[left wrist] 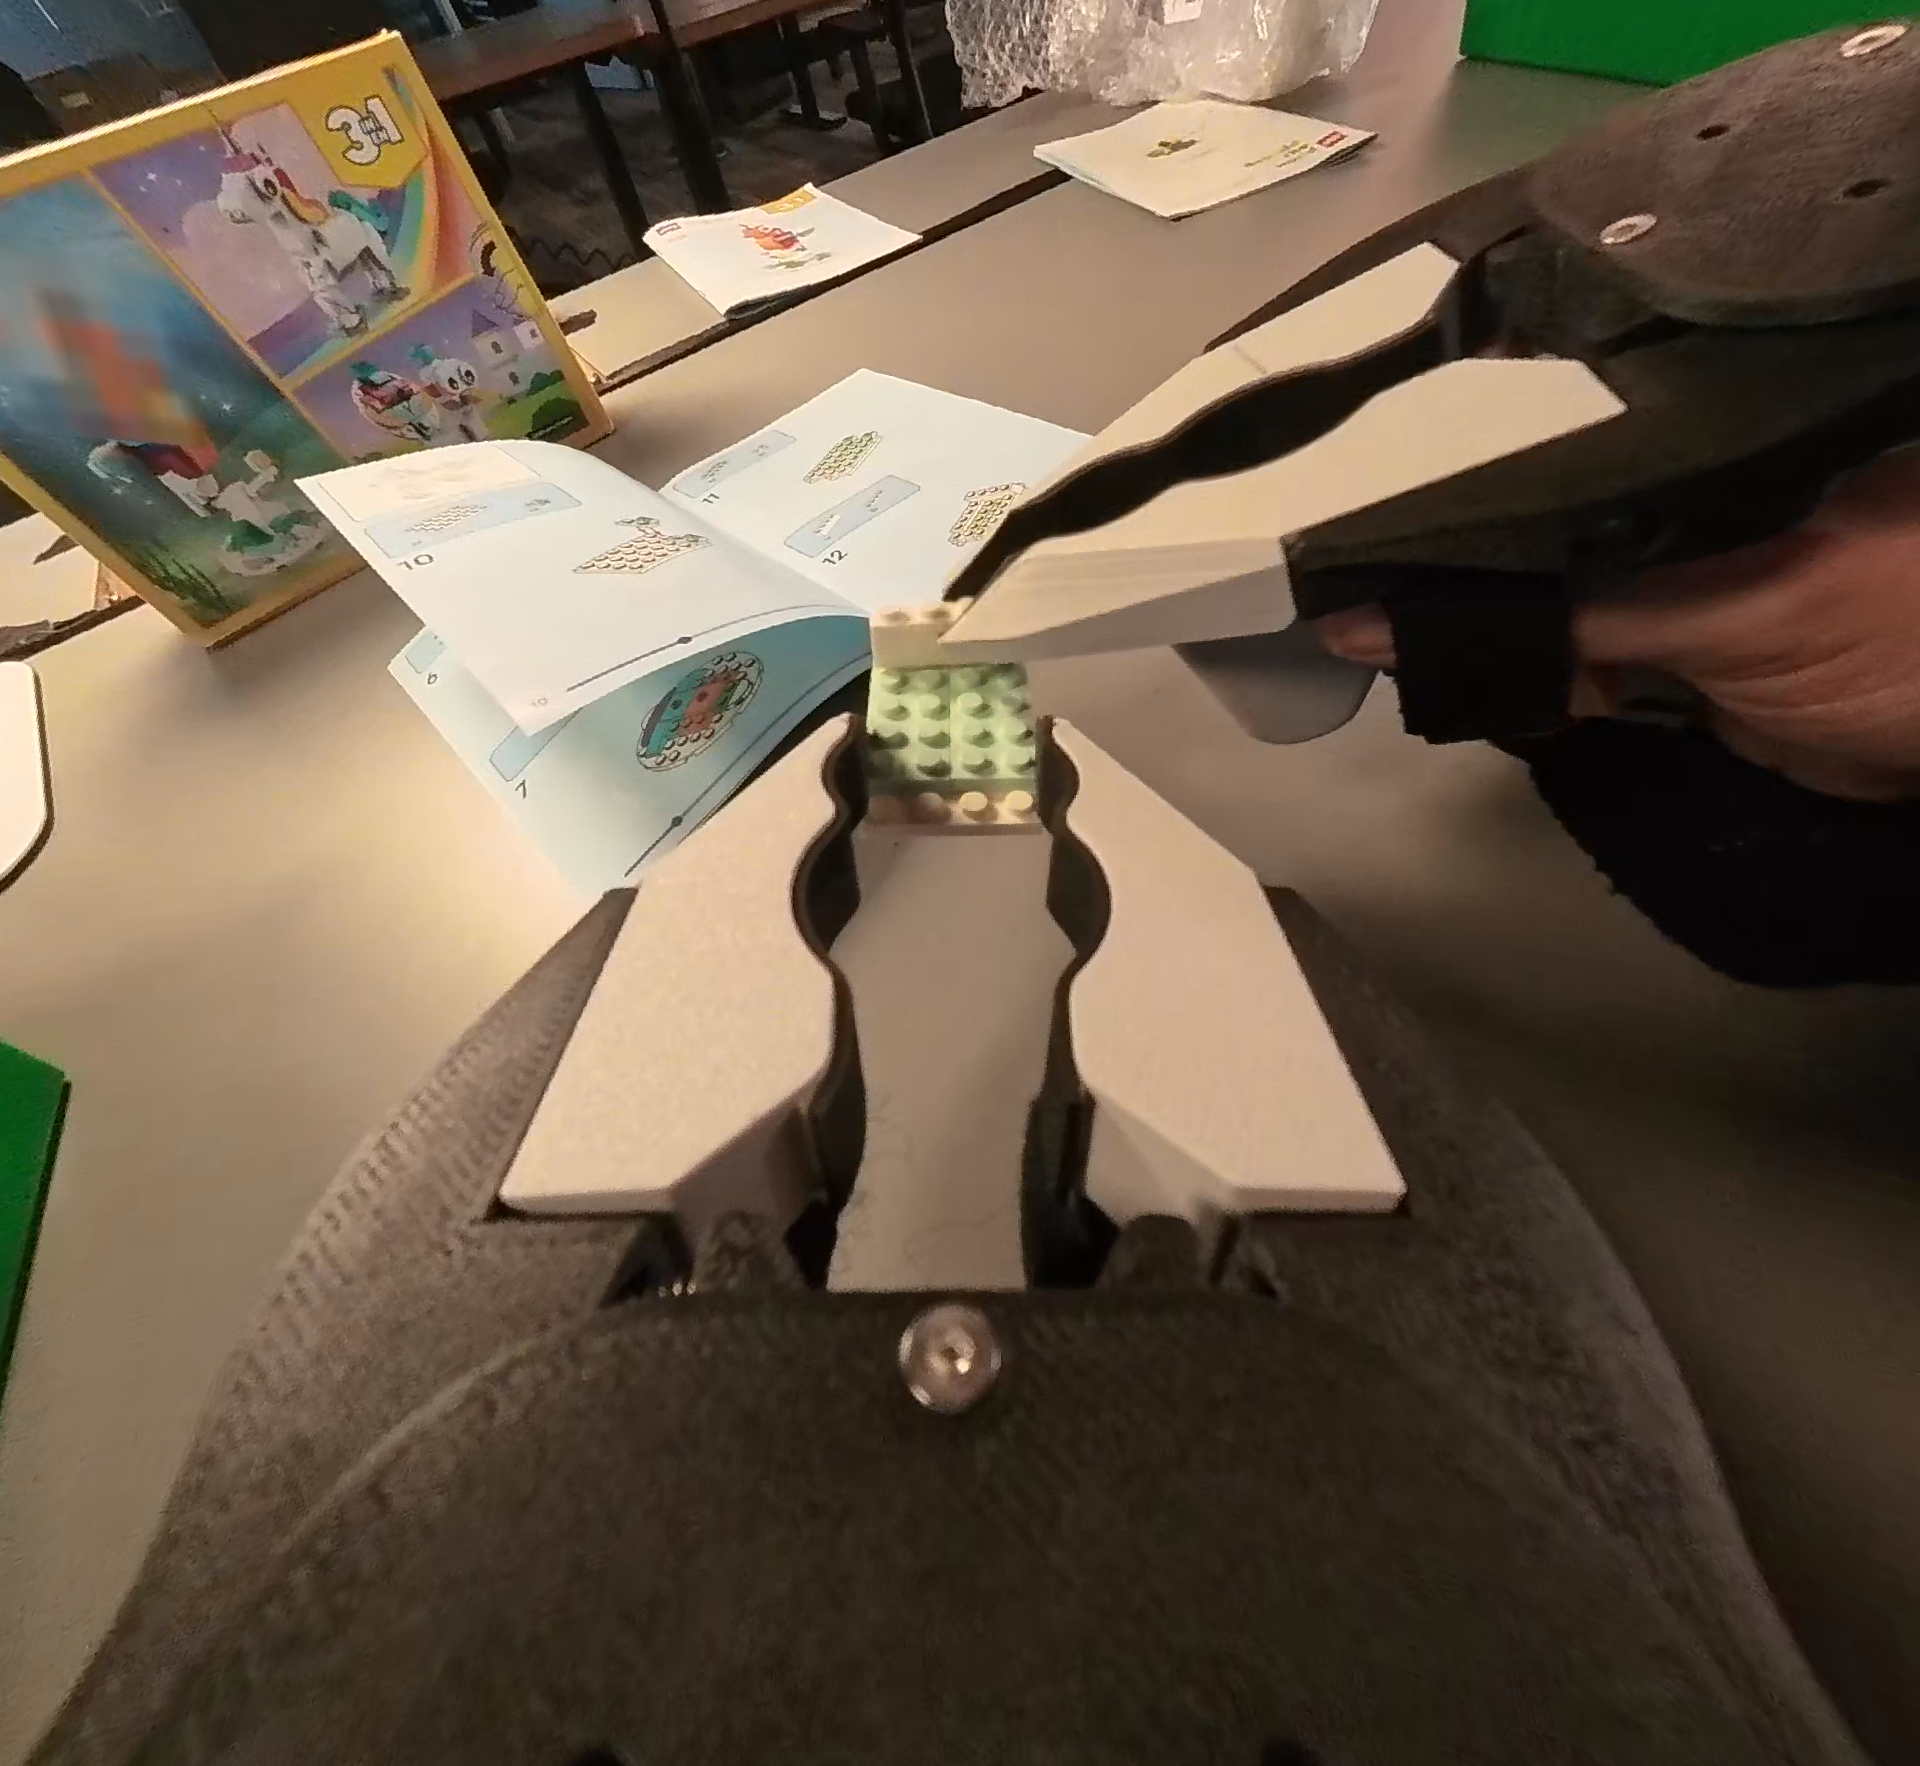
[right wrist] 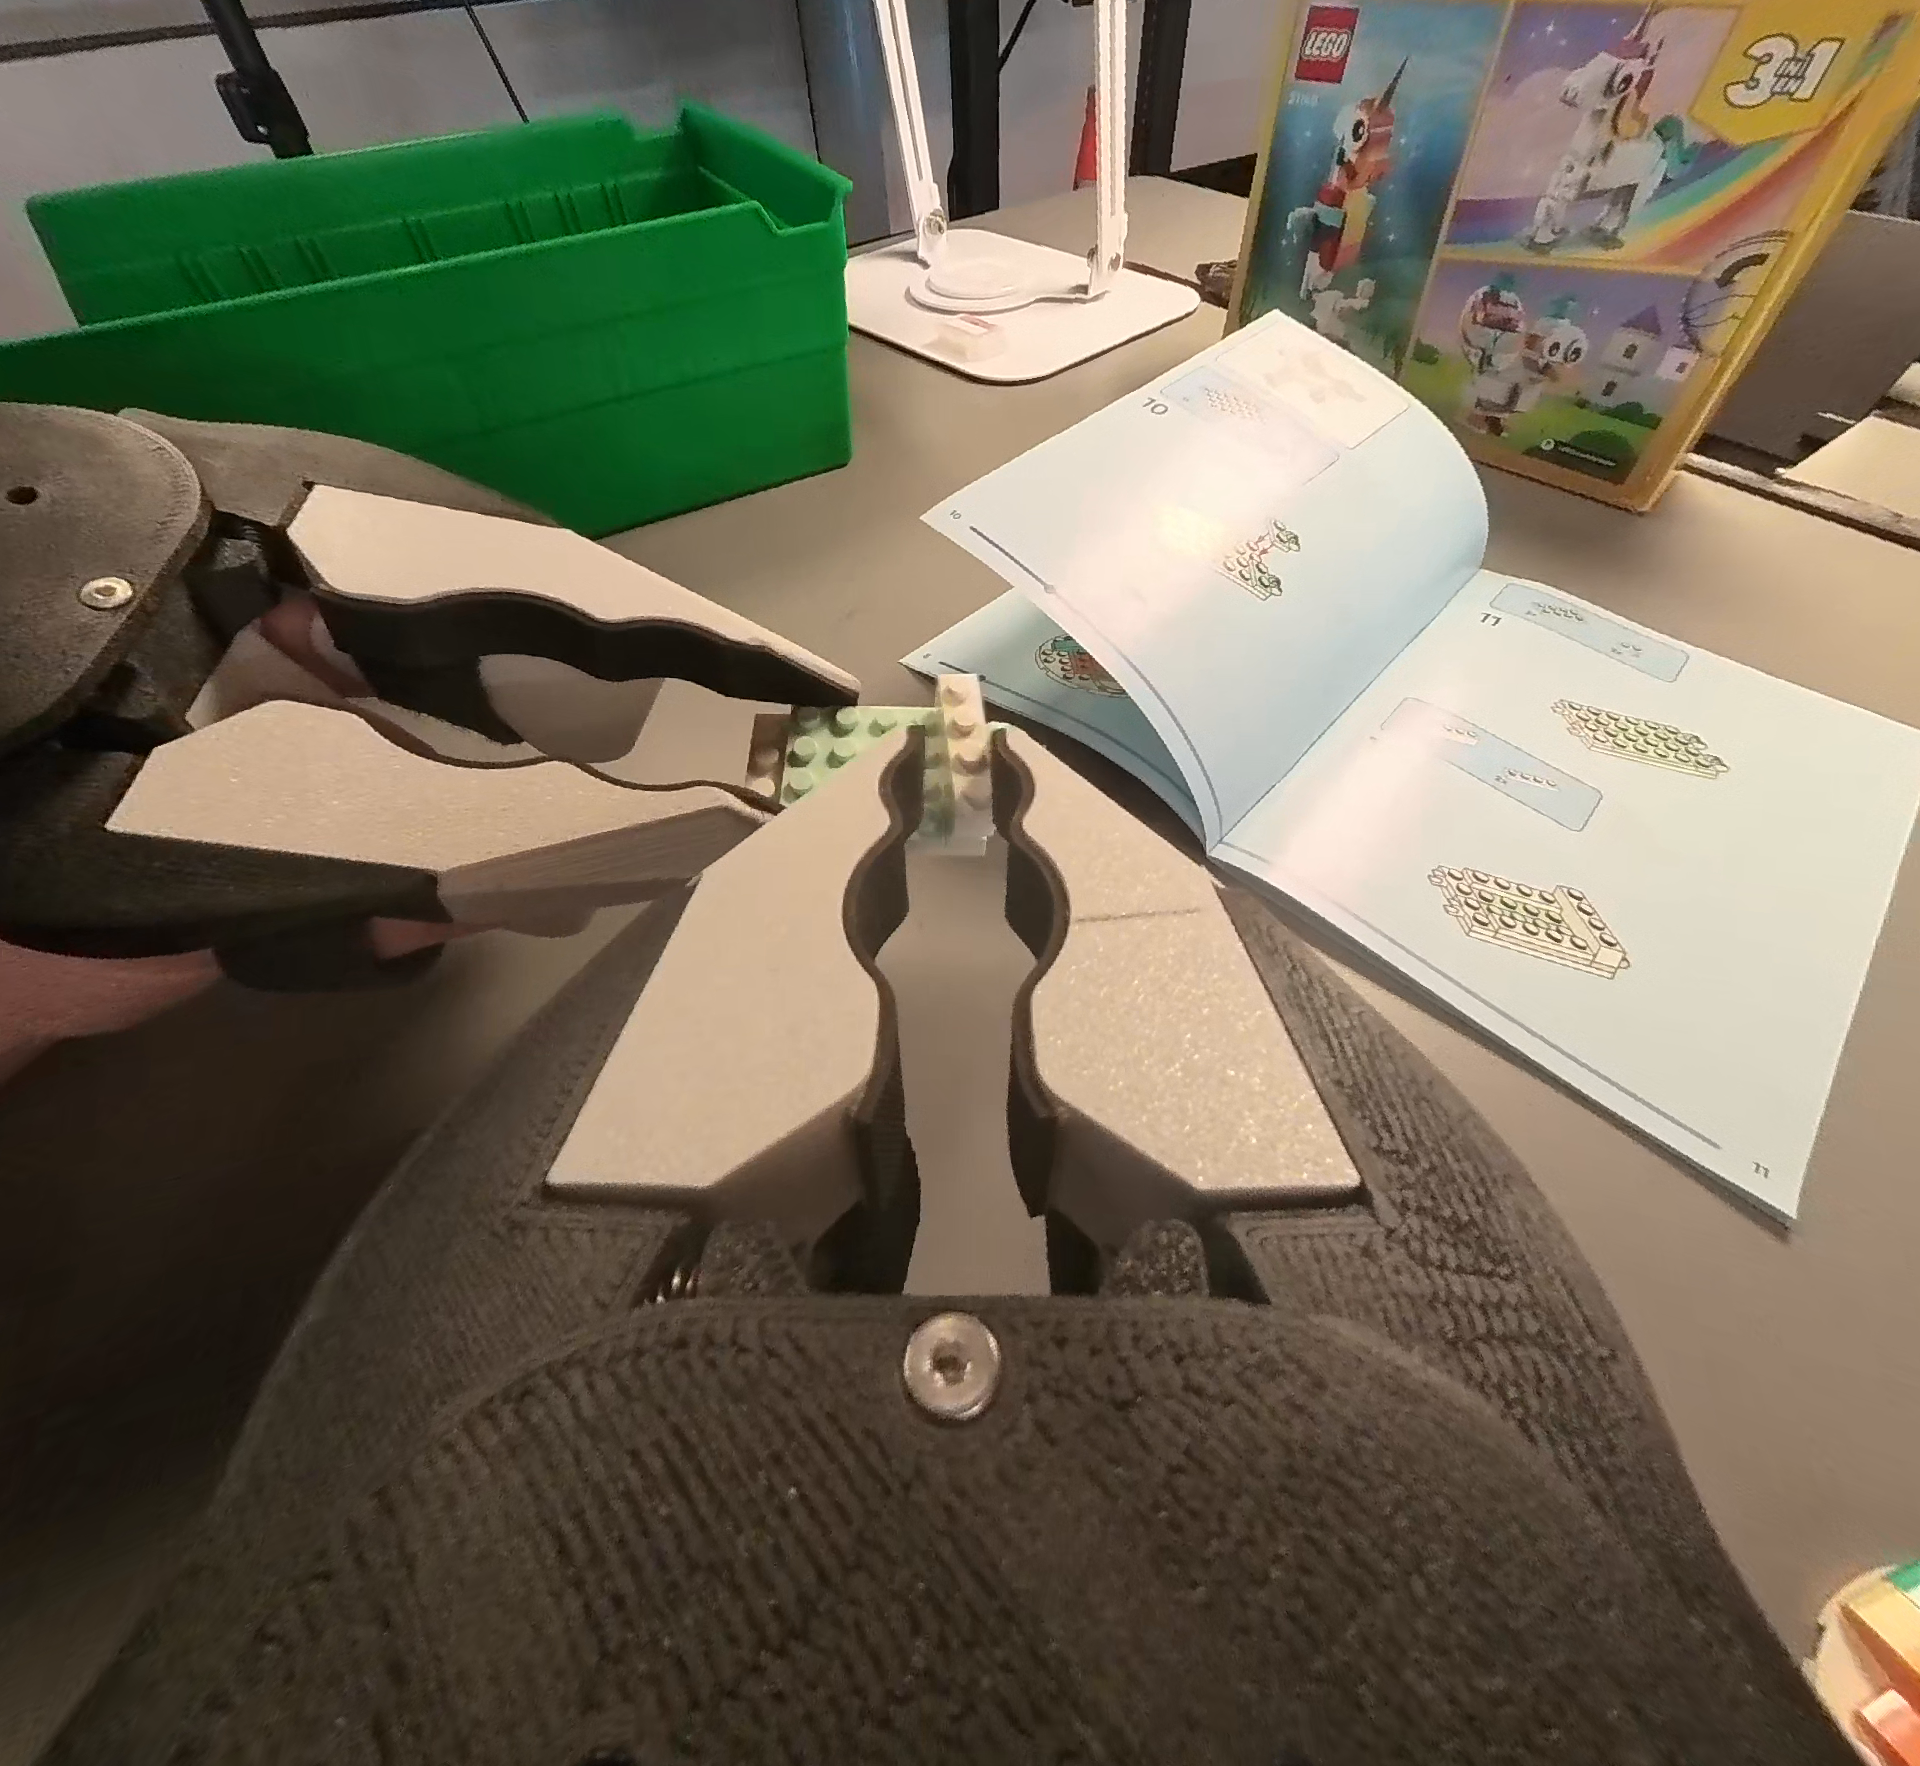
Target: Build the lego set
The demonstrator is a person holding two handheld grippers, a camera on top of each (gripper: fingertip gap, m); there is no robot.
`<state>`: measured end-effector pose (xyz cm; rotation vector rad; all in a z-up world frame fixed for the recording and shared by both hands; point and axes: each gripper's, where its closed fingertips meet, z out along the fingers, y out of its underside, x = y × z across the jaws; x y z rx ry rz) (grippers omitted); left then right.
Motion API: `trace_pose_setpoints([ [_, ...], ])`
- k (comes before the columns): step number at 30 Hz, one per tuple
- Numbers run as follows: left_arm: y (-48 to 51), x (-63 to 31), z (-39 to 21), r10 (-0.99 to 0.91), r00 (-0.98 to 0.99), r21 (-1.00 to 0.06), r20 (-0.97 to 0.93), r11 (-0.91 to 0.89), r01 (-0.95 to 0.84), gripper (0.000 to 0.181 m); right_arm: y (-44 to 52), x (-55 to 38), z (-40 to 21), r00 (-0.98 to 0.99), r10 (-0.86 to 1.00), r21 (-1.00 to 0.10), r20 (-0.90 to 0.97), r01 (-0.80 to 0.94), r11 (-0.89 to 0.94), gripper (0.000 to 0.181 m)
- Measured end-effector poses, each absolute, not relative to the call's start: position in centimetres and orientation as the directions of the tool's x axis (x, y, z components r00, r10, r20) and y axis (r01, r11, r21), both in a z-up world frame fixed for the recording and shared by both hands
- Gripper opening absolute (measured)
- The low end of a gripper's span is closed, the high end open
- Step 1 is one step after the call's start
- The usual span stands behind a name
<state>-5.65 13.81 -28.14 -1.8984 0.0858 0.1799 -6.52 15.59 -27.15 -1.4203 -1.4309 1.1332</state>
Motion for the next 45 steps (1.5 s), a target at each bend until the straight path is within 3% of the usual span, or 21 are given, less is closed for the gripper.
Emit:
trace_pose_setpoints([
  [22, 13.8, -5.7, -28.0, 0.02, 0.99, -0.938, -0.142, -0.322, -0.128, 0.032, 15.1, -6.3, -25.8, -0.071, 0.997, -0.978, 0.007, 0.206, 0.022, 0.022],
  [26, 13.7, -5.9, -27.5, 0.021, 0.994, -0.947, -0.11, -0.306, -0.098, 0.032, 14.2, -5.7, -23.3, -0.164, 0.968, -0.976, 0.192, 0.075, 0.207, 0.047],
  [29, 13.7, -6.0, -27.2, 0.015, 0.997, -0.951, -0.082, -0.299, -0.073, 0.032, 13.6, -4.4, -22.4, -0.21, 0.849, -0.871, 0.485, -0.024, 0.491, 0.068],
  [32, 13.6, -5.7, -26.9, -0.002, 0.999, -0.955, -0.05, -0.292, -0.049, 0.032, 14.3, -4.1, -24.1, -0.2, 0.608, -0.617, 0.768, 0.019, 0.786, 0.077],
  [36, 13.6, -5.2, -26.5, -0.026, 0.999, -0.957, -0.019, -0.288, -0.026, 0.032, 15.6, -4.9, -26.8, -0.2, 0.306, -0.293, 0.931, 0.091, 0.952, 0.082],
  [41, 13.5, -4.8, -26.0, -0.047, 0.999, -0.957, 0.006, -0.289, -0.008, 0.032, 15.5, -5.9, -26.9, -0.16, 0.189, -0.177, 0.969, 0.082, 0.981, 0.073],
  [45, 13.5, -4.6, -25.9, -0.057, 0.998, -0.957, 0.016, -0.29, -0.001, 0.032, 15.6, -6.5, -26.7, -0.141, 0.163, -0.152, 0.976, 0.087, 0.985, 0.063],
])
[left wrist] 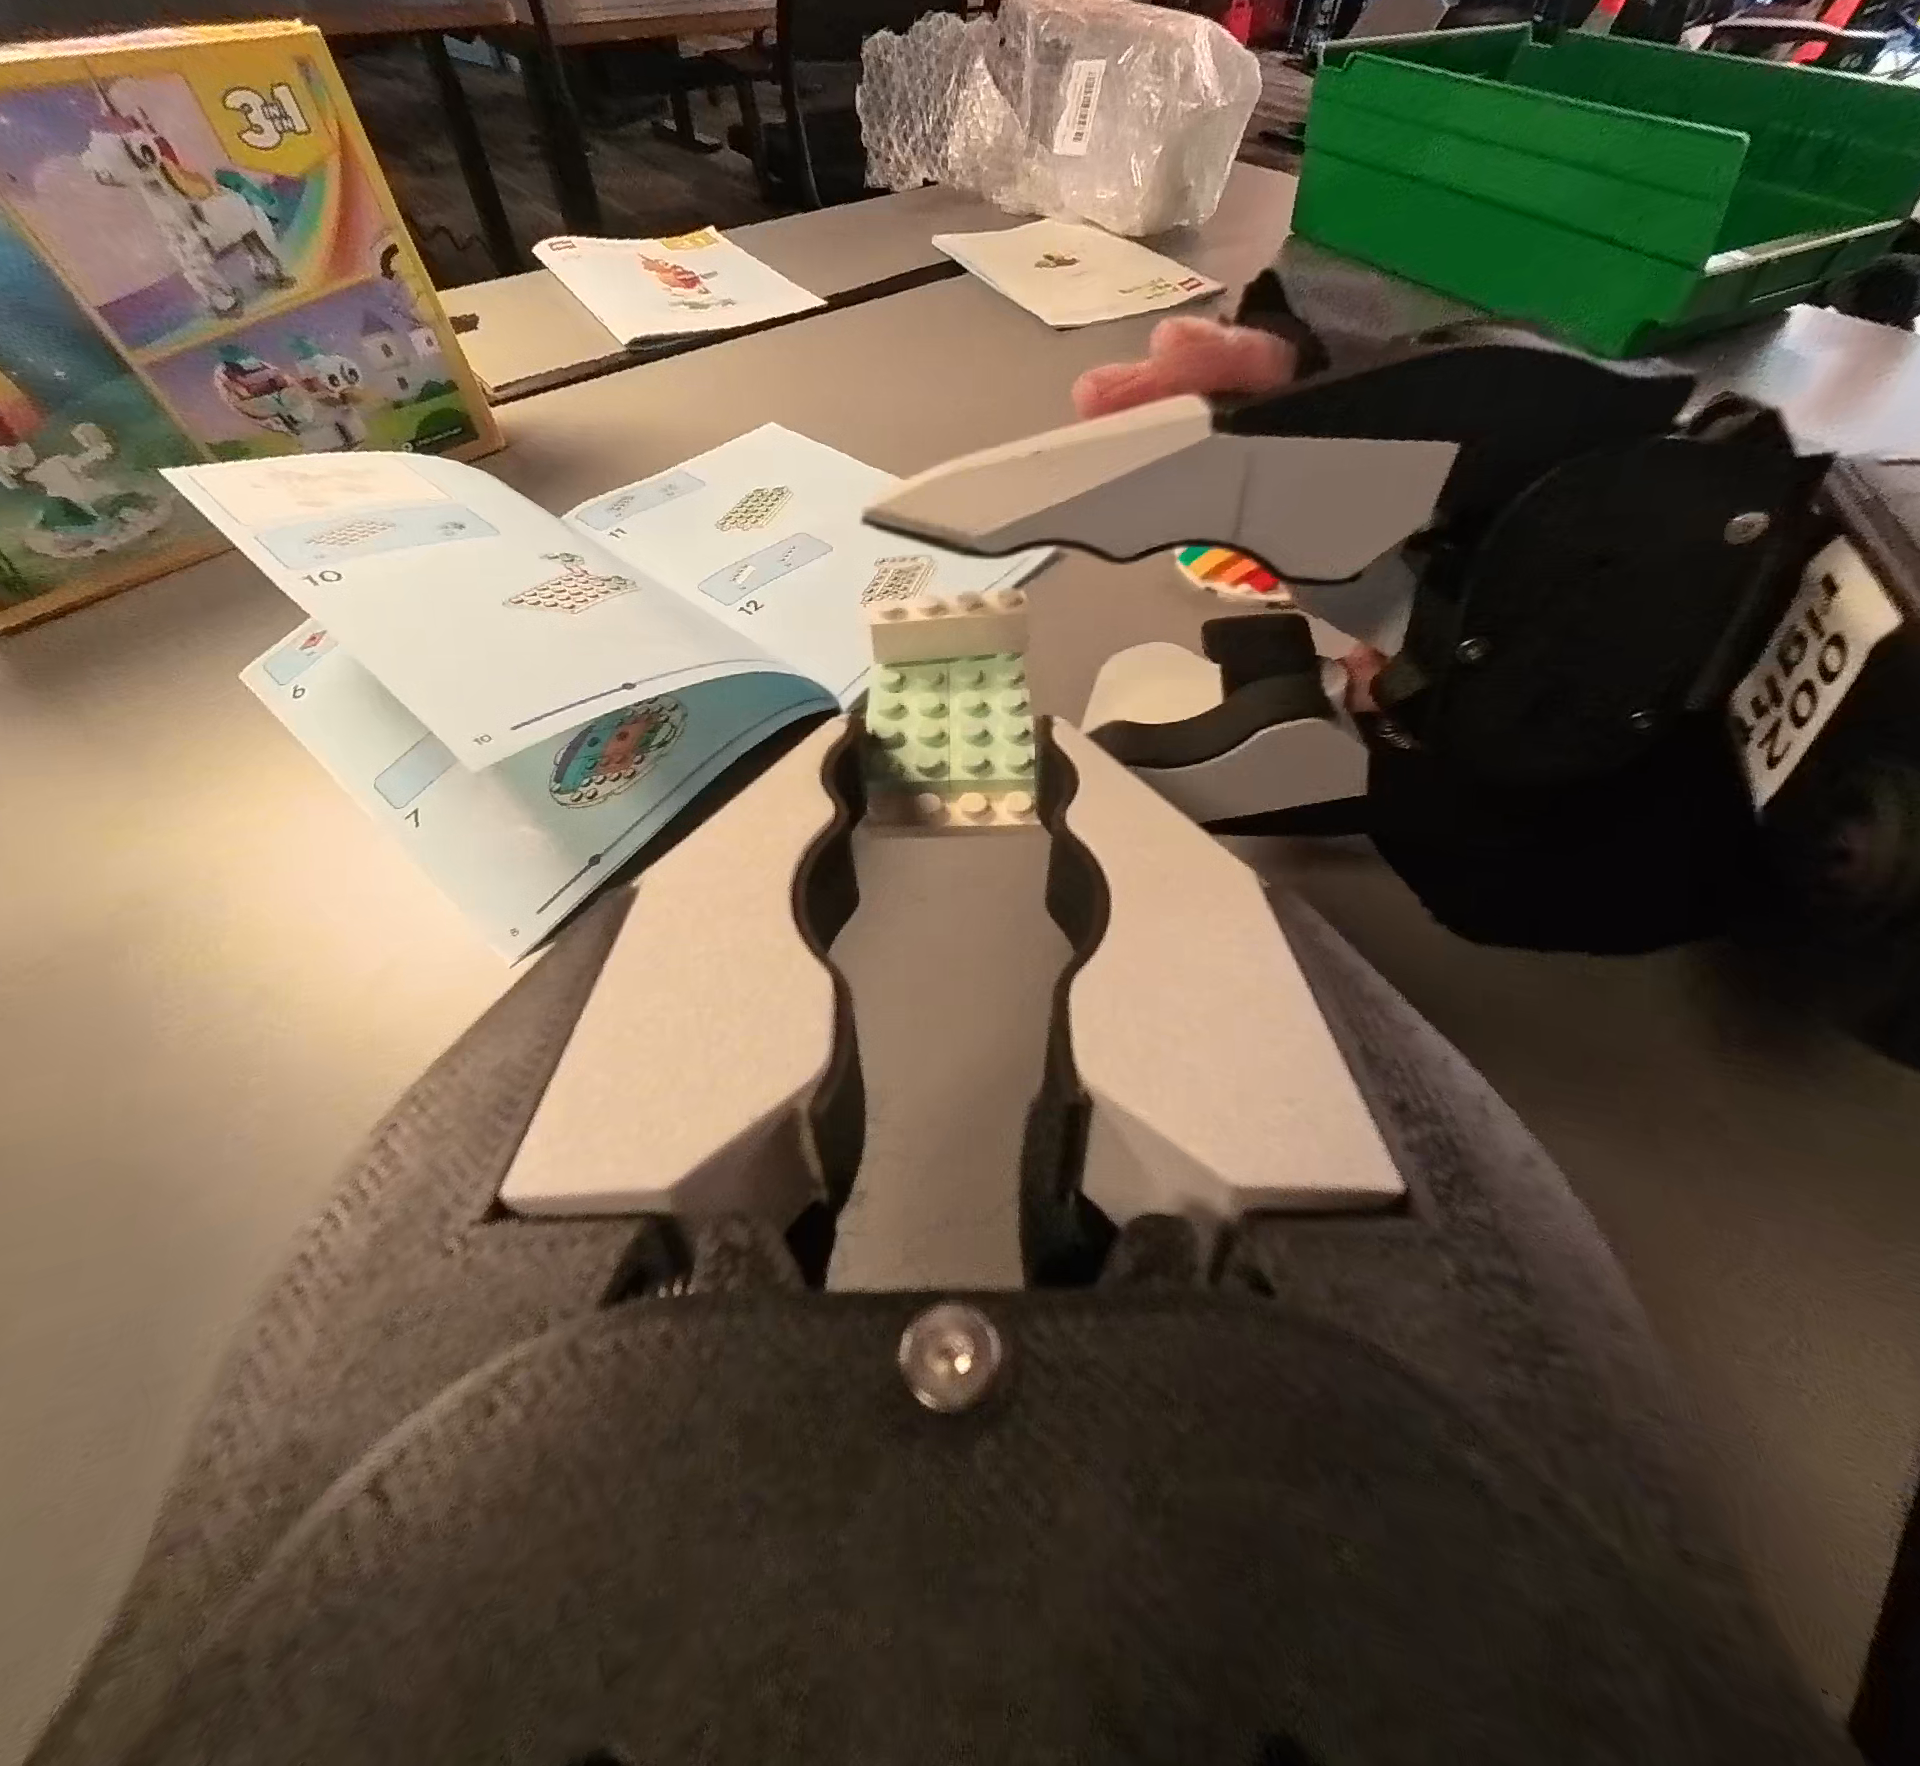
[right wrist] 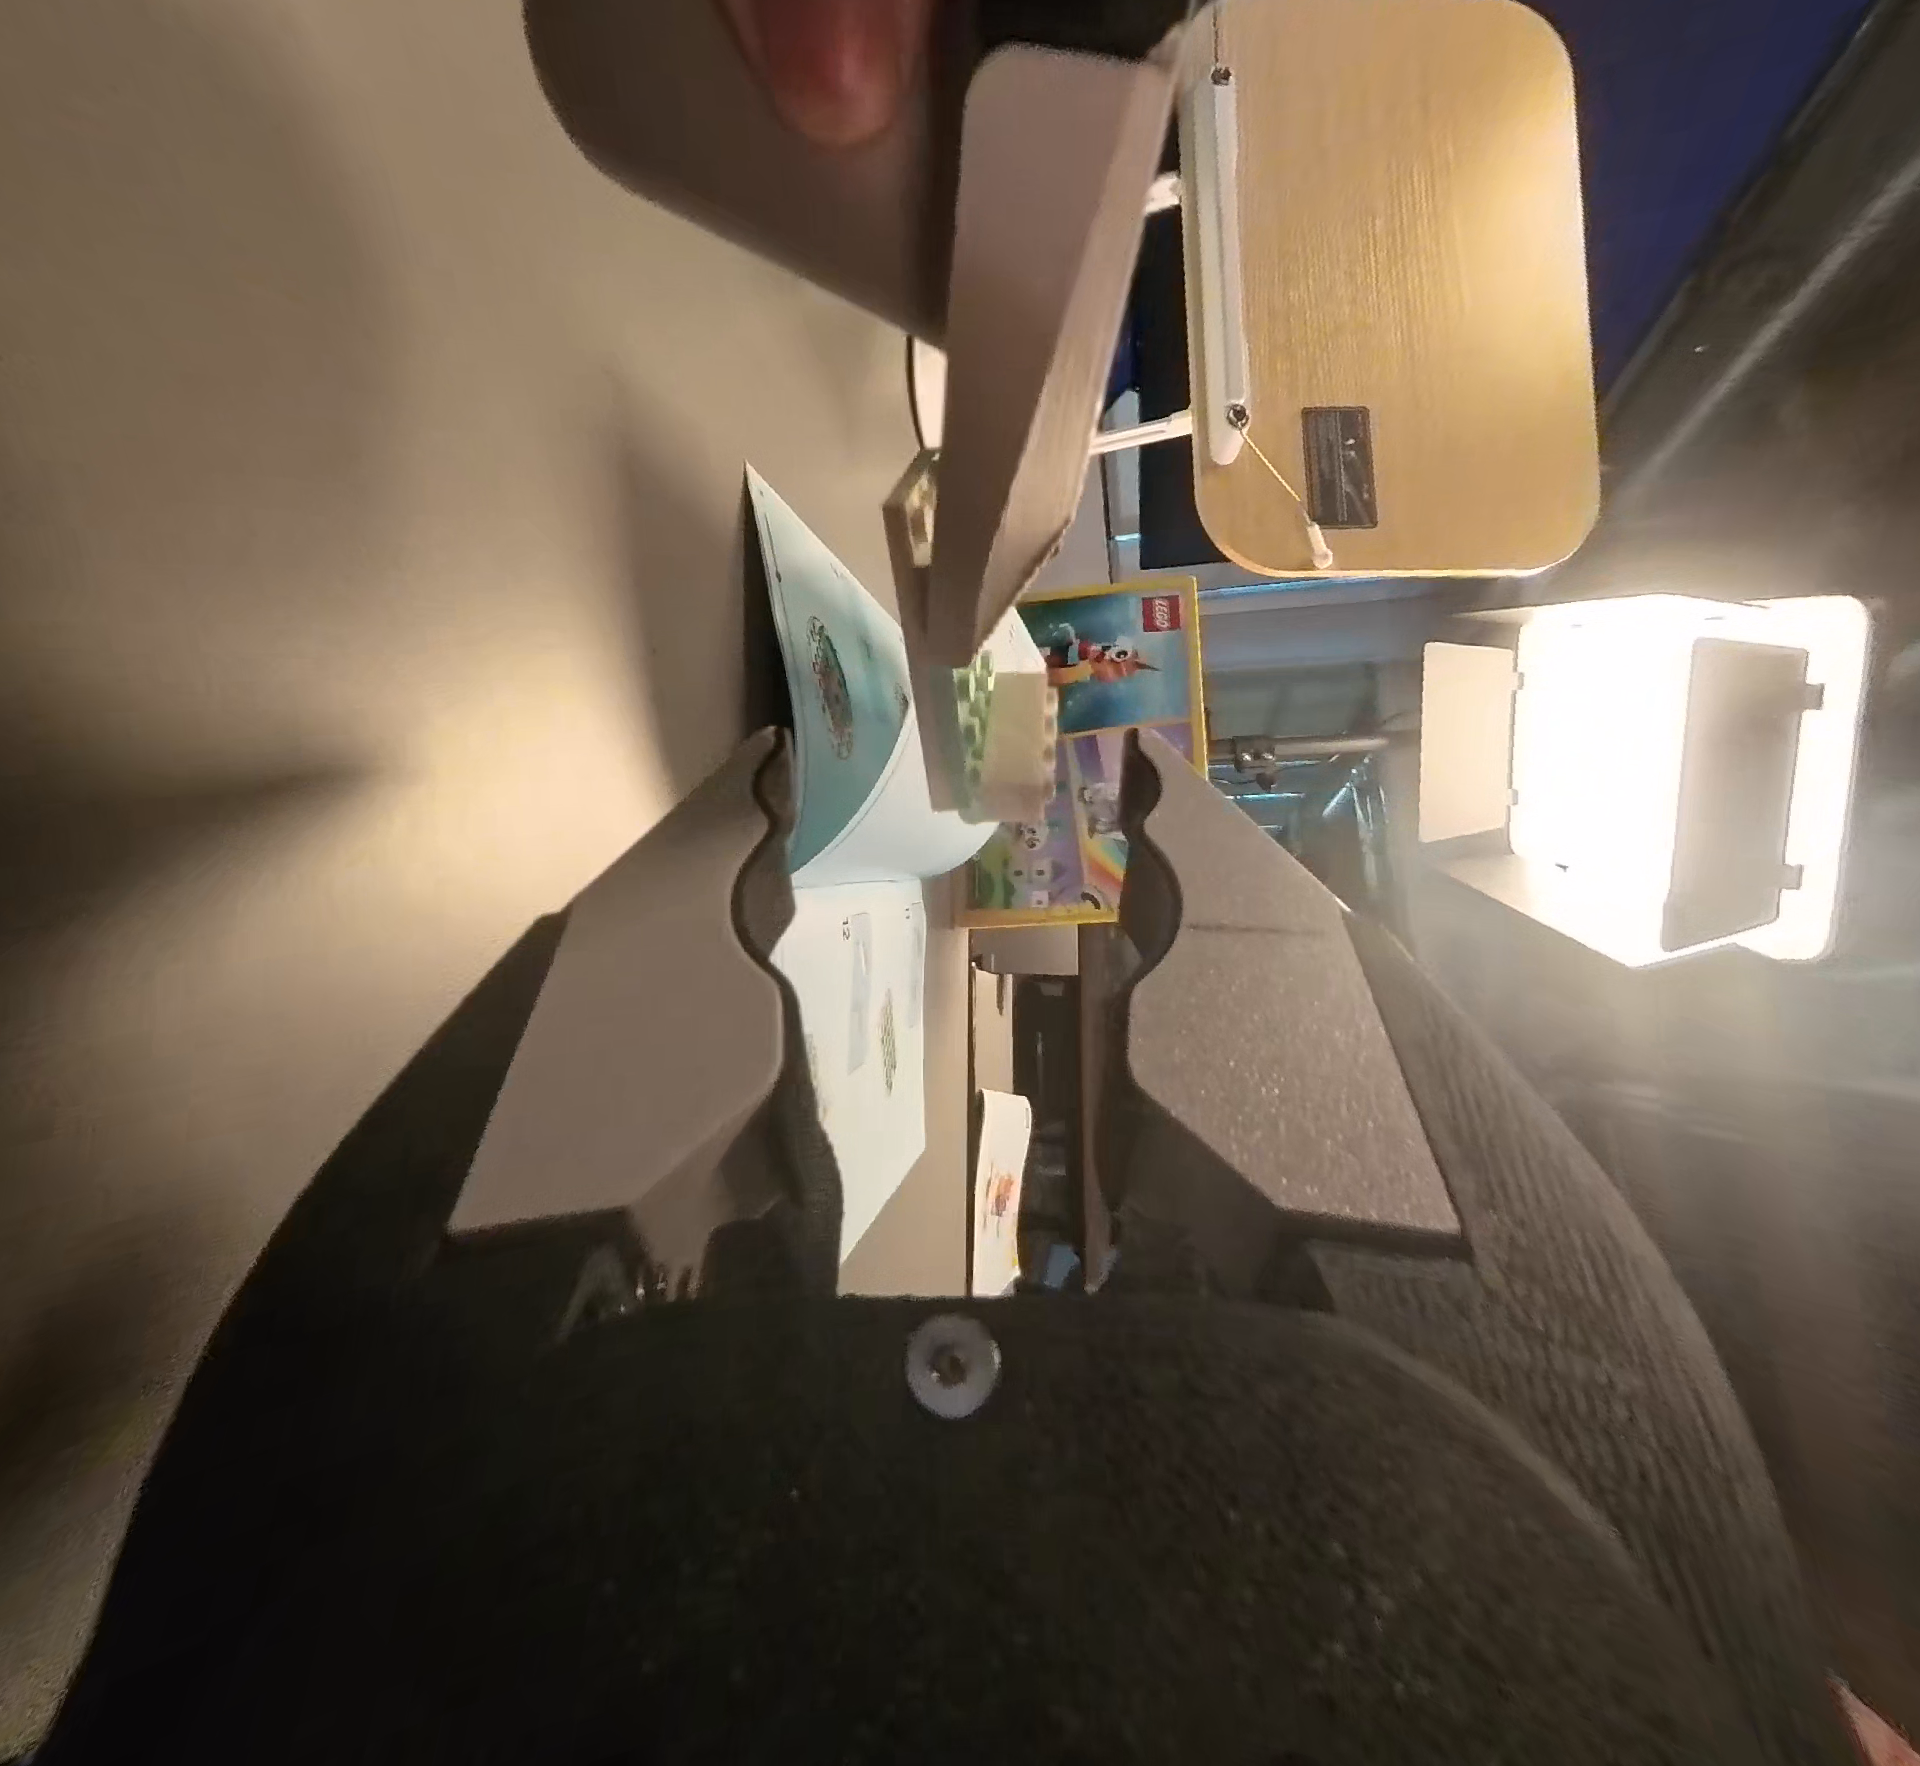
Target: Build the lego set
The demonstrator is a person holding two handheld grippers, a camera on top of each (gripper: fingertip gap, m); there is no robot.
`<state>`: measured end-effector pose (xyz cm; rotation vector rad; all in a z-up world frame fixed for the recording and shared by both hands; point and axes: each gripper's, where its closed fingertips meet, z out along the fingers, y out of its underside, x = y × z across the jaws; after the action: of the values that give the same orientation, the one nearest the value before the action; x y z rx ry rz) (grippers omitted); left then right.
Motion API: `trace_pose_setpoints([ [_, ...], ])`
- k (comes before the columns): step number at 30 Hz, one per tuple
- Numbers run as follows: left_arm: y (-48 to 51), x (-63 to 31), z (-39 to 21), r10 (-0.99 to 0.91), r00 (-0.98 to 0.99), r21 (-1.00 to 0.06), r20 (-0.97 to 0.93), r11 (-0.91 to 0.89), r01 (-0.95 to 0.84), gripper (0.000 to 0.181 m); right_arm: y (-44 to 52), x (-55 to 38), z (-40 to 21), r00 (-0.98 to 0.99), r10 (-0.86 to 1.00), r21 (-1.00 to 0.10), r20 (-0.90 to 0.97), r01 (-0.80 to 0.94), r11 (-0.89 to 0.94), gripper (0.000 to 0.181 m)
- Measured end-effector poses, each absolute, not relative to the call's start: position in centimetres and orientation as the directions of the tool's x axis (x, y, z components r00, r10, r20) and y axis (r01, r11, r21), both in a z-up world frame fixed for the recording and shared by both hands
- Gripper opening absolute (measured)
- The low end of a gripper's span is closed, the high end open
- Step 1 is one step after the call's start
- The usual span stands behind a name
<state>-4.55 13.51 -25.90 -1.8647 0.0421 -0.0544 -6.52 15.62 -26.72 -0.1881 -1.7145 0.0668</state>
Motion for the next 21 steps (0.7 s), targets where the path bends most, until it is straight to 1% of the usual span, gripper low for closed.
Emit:
trace_pose_setpoints([
  [10, 13.69, -4.12, -26.0, -0.07, 0.997, -0.956, 0.034, -0.293, 0.012, 0.032, 15.59, -6.72, -26.35, -0.101, 0.173, -0.165, 0.98, 0.087, 0.982, 0.024],
  [12, 13.7, -4.02, -26.05, -0.071, 0.997, -0.956, 0.04, -0.293, 0.017, 0.032, 15.75, -6.7, -26.36, -0.101, 0.177, -0.168, 0.979, 0.097, 0.981, 0.021],
  [21, 13.72, -4.0, -26.18, -0.066, 0.996, -0.955, 0.056, -0.294, 0.035, 0.032, 15.87, -6.61, -26.68, -0.113, 0.196, -0.181, 0.974, 0.134, 0.974, 0.02],
])
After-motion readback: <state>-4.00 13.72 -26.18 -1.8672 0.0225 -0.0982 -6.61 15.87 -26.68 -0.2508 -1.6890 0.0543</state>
